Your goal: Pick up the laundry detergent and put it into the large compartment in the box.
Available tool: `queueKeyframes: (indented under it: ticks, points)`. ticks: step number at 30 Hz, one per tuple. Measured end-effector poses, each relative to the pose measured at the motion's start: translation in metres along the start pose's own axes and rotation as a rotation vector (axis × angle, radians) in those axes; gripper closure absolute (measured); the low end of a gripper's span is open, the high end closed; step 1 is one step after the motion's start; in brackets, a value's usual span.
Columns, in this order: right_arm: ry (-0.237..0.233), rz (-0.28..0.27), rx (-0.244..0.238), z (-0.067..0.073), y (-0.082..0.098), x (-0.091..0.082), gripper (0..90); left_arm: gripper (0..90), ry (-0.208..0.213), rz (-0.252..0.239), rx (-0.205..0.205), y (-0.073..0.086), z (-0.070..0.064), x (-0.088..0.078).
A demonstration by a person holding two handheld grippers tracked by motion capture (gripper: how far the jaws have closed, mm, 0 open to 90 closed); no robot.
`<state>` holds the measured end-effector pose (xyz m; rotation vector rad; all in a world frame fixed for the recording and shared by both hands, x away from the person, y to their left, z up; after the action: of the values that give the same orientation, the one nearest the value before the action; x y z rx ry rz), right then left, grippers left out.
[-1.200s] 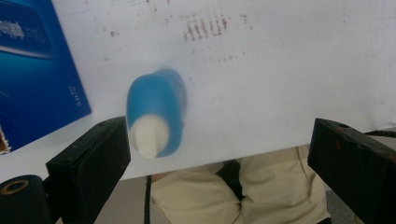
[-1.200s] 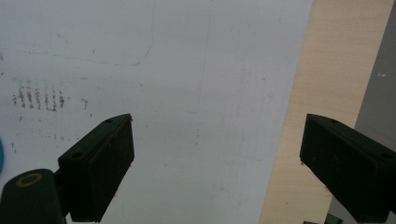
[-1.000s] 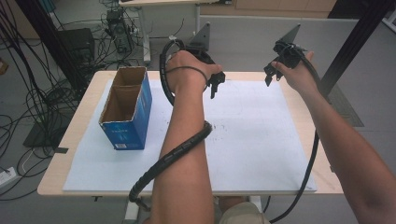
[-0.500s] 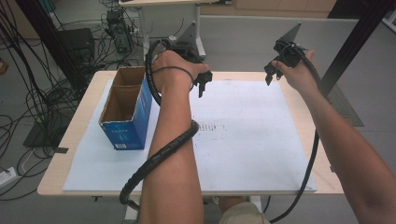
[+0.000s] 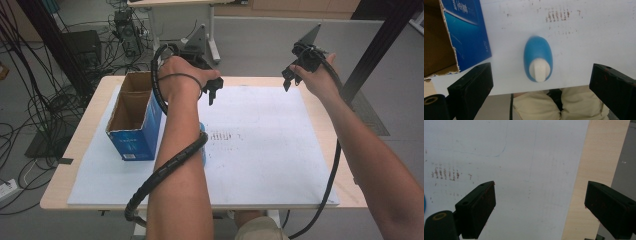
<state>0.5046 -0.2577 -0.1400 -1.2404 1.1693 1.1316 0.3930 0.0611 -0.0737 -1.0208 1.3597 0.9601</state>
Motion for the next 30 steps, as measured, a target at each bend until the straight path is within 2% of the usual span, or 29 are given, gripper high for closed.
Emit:
queueKeyframes:
  ticks: [16,30]
  points:
    - [0.002,0.000,-0.001,-0.001,0.001,-0.001,10.2,5.6,-0.003,0.020,0.012,-0.005,-0.004,0.017]
    - [0.005,0.000,-0.008,-0.001,0.004,-0.003,10.2,5.6,0.007,0.046,0.009,-0.007,-0.001,0.043]
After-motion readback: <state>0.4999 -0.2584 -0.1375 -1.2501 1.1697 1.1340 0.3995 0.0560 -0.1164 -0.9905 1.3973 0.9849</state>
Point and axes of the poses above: each handheld gripper's, and its own axes: x roughly forward along the jaws, y roughly out of its underside, z roughly to its left, the point moved 3 cm from there along x, roughly forward along the jaws, and after that the axes turned 11 degrees about x, right-handed, at the moved point
